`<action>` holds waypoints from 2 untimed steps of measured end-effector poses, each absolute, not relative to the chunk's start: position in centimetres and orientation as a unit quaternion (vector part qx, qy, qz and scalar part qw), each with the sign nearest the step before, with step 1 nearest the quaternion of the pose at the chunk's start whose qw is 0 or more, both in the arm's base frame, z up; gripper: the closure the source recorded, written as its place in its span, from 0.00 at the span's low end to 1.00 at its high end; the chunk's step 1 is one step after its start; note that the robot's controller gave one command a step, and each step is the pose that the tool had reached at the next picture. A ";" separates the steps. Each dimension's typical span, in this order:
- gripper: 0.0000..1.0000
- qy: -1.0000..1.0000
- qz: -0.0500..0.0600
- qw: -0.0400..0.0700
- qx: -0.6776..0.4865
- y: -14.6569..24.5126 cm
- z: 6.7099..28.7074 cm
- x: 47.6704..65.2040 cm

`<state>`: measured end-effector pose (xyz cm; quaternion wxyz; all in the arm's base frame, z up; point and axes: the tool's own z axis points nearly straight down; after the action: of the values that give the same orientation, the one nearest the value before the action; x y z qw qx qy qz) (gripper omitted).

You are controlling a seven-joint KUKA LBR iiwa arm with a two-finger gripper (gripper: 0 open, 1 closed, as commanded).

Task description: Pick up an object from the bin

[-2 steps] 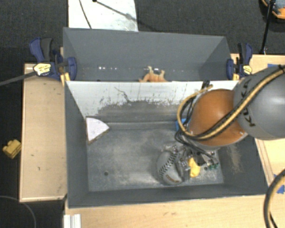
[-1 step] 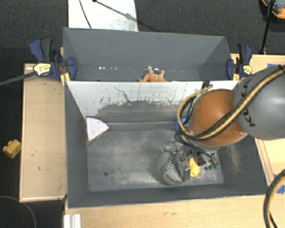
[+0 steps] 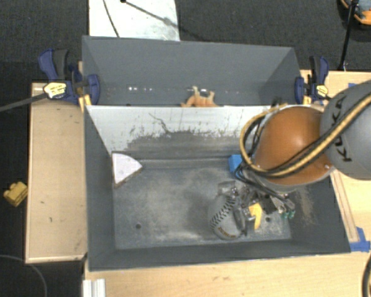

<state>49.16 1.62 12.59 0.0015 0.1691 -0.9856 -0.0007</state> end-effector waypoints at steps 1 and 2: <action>1.00 -0.985 0.000 -0.002 0.171 1.8 17.4 49.3; 1.00 -0.984 0.000 -0.003 0.176 1.6 15.1 49.4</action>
Offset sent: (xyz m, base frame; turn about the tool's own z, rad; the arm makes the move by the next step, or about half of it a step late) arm 0.0014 -0.0016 0.0053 -0.0280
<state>49.42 1.59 15.08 -0.0027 0.1762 -0.9844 0.0000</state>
